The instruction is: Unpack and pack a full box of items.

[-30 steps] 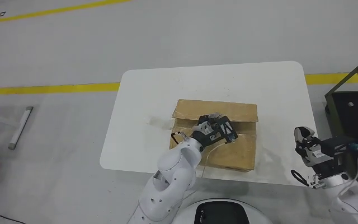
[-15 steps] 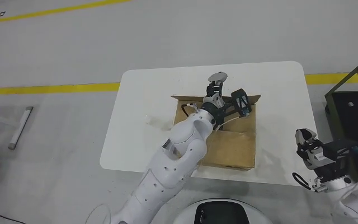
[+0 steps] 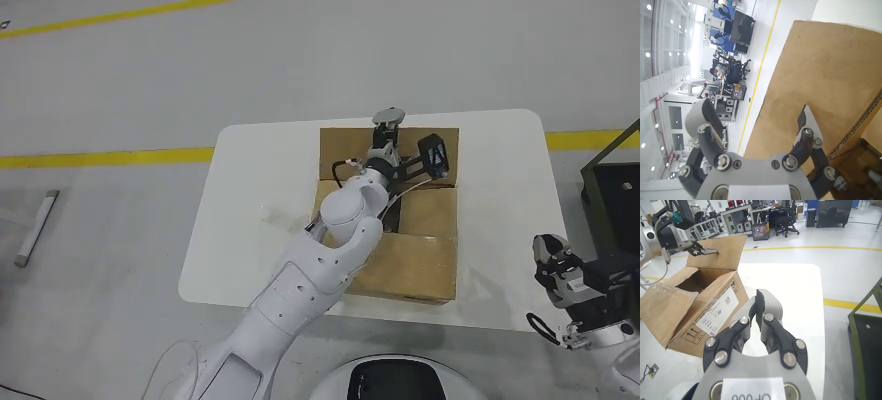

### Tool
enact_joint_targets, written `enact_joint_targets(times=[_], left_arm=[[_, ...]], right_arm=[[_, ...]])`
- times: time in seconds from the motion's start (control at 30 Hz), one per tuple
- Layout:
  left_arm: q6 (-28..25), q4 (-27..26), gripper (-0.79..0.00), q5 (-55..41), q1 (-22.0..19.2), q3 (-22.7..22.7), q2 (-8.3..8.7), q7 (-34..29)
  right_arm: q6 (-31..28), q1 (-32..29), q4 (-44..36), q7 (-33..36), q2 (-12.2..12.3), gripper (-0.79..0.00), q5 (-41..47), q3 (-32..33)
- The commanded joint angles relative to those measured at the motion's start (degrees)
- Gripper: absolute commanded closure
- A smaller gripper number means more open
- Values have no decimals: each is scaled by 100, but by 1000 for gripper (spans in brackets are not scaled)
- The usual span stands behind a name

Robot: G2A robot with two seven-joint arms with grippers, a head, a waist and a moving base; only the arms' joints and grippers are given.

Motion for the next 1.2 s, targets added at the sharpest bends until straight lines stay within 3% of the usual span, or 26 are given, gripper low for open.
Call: enact_joint_targets(times=[0.0, 0.27, 0.43, 0.53, 0.63, 0.8, 0.93, 1.03, 1.17], left_arm=[[11, 157, -785, 67, -21, 36, -33, -15], [-53, 312, -785, 141, -47, 30, -127, -120], [-61, -112, -785, -132, 81, -189, -142, -125], [-481, -680, -785, -1330, 445, -615, -139, -196], [-937, -1395, -785, -1185, 646, -924, -25, -432], [-1621, -2778, -785, -1263, 1471, -1570, 183, -700], [-2083, -3831, -785, -1421, 2233, -2004, 313, -969], [-2117, -4470, -785, -1255, 2772, -2279, 398, -1085], [-2147, -5143, -785, -1193, 3457, -2567, 487, -1101]], right_arm=[[-12, 13, -2, 9, 0, 0, -4, -1], [-58, 62, 24, 40, -2, 0, -2, -15], [-83, 117, 54, 25, -6, 0, 154, 0], [-269, 185, 116, -65, -5, 0, 471, 72], [-732, 264, 235, -202, 8, 0, 885, 174], [-2067, 472, 539, -159, 69, 0, 1560, 239], [-3233, 735, 734, 247, 154, 0, 1714, 185], [-3909, 958, 798, 684, 227, 0, 1693, 119], [-4160, 1102, 808, 922, 280, 0, 1826, 98]])
